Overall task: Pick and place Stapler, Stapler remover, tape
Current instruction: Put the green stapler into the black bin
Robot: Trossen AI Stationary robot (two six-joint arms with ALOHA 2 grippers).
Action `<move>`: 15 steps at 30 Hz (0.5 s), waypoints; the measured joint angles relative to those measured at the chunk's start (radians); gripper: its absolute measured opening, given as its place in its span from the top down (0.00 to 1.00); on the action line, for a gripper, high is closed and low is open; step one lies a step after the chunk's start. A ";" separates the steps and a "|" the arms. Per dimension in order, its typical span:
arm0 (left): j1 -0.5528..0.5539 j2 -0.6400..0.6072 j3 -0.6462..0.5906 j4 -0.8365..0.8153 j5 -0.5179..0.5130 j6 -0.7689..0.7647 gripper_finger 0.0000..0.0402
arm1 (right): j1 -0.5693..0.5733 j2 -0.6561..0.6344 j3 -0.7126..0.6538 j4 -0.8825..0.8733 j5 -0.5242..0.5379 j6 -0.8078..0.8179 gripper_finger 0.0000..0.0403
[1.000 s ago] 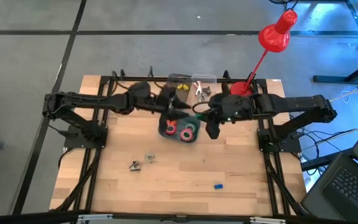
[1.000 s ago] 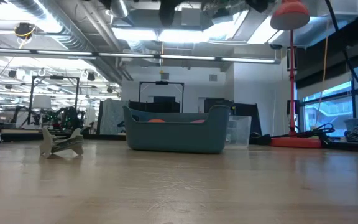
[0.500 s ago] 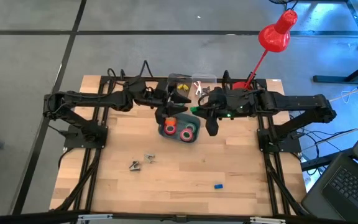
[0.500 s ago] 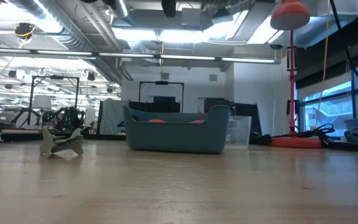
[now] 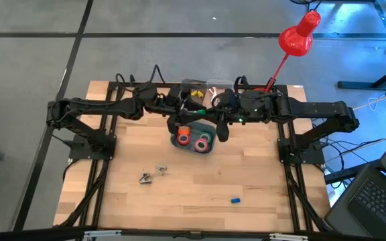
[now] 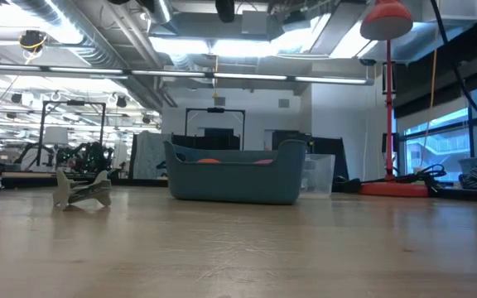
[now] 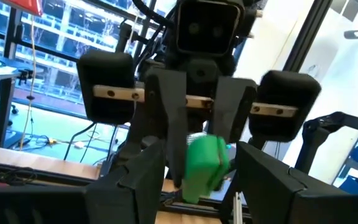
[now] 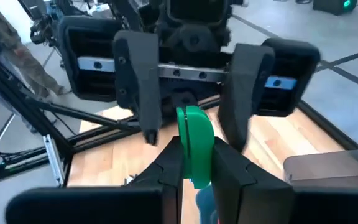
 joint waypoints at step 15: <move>0.001 0.000 0.000 0.005 -0.006 0.082 0.81 | -0.001 0.006 0.000 -0.003 -0.011 0.002 0.88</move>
